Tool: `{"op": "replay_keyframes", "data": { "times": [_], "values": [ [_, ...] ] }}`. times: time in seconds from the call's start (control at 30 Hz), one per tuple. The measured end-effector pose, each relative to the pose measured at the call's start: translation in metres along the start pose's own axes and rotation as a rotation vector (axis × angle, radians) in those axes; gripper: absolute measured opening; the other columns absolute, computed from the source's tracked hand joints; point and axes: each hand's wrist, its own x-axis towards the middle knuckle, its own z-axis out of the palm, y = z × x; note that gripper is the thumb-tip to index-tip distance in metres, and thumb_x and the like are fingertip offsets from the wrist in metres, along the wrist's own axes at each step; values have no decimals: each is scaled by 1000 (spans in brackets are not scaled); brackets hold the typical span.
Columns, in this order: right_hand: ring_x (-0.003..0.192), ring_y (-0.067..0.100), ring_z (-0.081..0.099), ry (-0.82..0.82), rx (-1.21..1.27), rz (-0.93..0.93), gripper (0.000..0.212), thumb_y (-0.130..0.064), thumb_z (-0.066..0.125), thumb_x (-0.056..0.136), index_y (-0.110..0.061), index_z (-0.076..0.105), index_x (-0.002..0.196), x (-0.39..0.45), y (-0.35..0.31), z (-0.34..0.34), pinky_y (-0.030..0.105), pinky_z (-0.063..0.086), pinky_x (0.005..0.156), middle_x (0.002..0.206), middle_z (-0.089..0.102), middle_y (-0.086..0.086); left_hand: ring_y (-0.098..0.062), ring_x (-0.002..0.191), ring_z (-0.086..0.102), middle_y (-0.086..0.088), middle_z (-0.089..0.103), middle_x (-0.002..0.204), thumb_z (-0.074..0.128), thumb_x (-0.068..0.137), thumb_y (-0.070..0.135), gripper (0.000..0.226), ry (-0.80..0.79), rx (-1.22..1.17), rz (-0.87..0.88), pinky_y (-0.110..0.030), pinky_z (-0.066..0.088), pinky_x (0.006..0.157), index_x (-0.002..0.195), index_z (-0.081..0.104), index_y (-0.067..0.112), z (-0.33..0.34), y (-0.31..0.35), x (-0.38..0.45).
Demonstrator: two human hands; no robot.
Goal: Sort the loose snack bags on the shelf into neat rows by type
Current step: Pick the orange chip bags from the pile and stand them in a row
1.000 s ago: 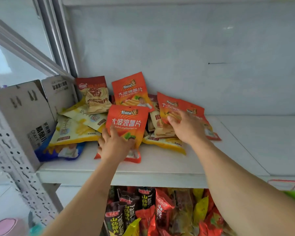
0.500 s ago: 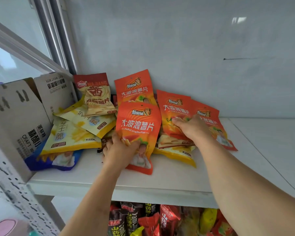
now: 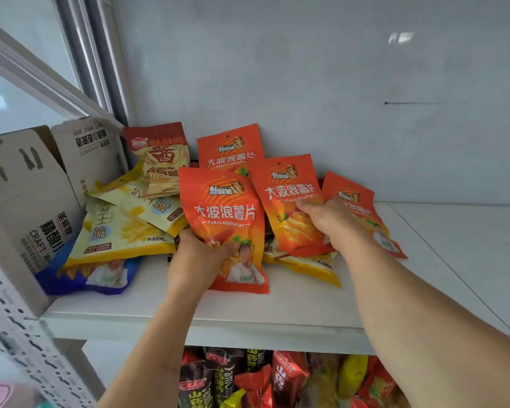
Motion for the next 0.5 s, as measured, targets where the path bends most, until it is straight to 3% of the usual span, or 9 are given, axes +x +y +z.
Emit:
{"op": "replay_keyframes", "data": {
  "times": [0.03,0.13,0.27,0.37,0.43,0.5],
  "values": [
    [96,33,69,-7,56,7,79,-59,82,69,-12,53,126,-3,-2,-1,37,57,61,118,67,8,-34,105,63,-4,64,116,86,68,52,86,-15,-44,-6,-49,55,90,131,43,13,-1,-1,1],
    [87,30,70,-23,147,40,64,-48,89,66,-11,61,109,-3,-4,-6,44,60,76,107,71,5,-27,97,64,-3,66,112,88,74,34,72,-87,-222,-13,-38,53,79,129,47,14,-7,-6,1],
    [92,31,72,-39,210,66,50,-36,90,69,-9,69,105,-6,-1,-15,46,58,88,101,74,8,-27,88,71,-8,74,104,85,76,17,46,-208,-386,-15,-34,54,71,115,60,15,-17,-14,3],
    [73,22,68,-22,239,-15,25,-29,85,77,-17,66,88,-11,2,-17,32,56,68,80,69,0,-34,86,73,-14,76,100,84,75,12,40,-245,-449,-3,-44,58,75,110,63,13,-22,-18,3],
    [54,14,55,15,264,-70,26,-31,84,79,-21,60,80,-16,4,-20,25,43,51,66,61,-3,-37,88,74,-15,77,101,84,73,11,43,-278,-527,13,-50,60,82,111,64,12,-28,-18,-2],
    [47,12,46,61,324,-108,30,-31,85,77,-20,58,78,-18,6,-25,25,39,46,63,58,-2,-36,90,75,-14,77,102,85,73,8,47,-339,-617,39,-50,60,86,115,63,11,-32,-16,-10]
  ]
}}
